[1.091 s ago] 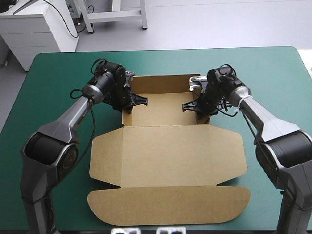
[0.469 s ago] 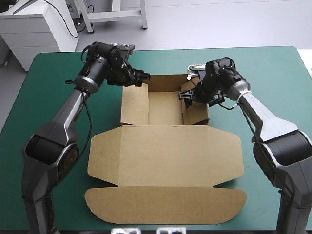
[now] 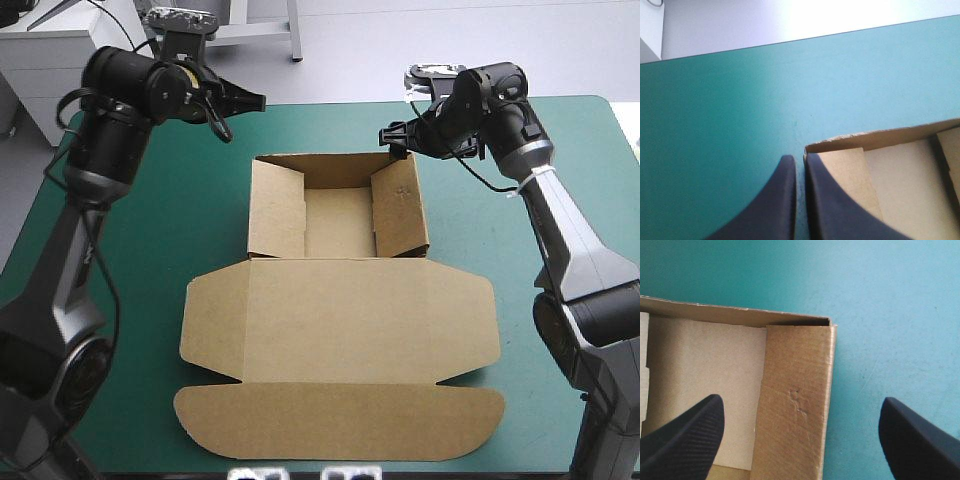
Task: Fold the box
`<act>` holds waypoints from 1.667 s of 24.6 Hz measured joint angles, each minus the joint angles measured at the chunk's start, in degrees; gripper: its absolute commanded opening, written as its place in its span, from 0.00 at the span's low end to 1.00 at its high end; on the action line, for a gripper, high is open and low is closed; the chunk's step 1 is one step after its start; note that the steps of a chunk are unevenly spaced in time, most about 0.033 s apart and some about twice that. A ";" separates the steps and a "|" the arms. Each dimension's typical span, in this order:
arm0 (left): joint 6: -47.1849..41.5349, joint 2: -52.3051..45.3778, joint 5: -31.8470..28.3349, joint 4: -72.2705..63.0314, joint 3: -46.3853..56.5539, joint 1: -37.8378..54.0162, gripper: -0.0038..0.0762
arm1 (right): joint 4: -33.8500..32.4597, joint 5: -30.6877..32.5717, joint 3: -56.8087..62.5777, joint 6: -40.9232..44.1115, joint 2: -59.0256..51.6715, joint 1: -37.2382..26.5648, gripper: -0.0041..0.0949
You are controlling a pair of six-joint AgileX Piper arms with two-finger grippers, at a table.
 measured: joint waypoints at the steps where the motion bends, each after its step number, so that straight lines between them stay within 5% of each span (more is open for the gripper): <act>1: 0.73 -2.04 0.00 -0.54 1.57 0.00 0.04 | 0.10 0.07 0.31 -0.22 -0.23 0.00 0.82; 5: 2.78 -10.77 0.00 -0.73 11.54 -0.13 0.04 | 0.68 0.07 3.43 -1.70 -1.53 0.00 0.82; 9: 4.08 -26.10 -0.88 -0.42 33.07 -0.19 0.04 | 1.50 0.07 9.44 -2.63 -2.62 1.03 0.82; 15: 3.19 -49.55 -12.46 -1.14 65.52 -0.19 0.04 | 1.55 -4.15 20.34 -2.74 -2.62 1.70 0.82; 20: 3.00 -60.06 -17.32 -1.35 79.11 -0.19 0.04 | 1.55 -8.31 24.78 -2.74 -2.62 1.70 0.81; 28: 2.34 -74.04 -23.11 -1.40 95.24 -0.19 0.04 | 1.55 -9.31 26.18 -2.69 -0.60 1.74 0.54; 34: 1.82 -79.44 -25.92 -2.59 99.89 -0.19 0.04 | 1.84 -8.94 26.18 -3.15 0.54 1.74 0.02; 41: 1.76 -80.97 -28.12 -3.93 101.17 -0.19 0.04 | 1.11 -7.05 24.24 -4.89 0.68 1.74 0.02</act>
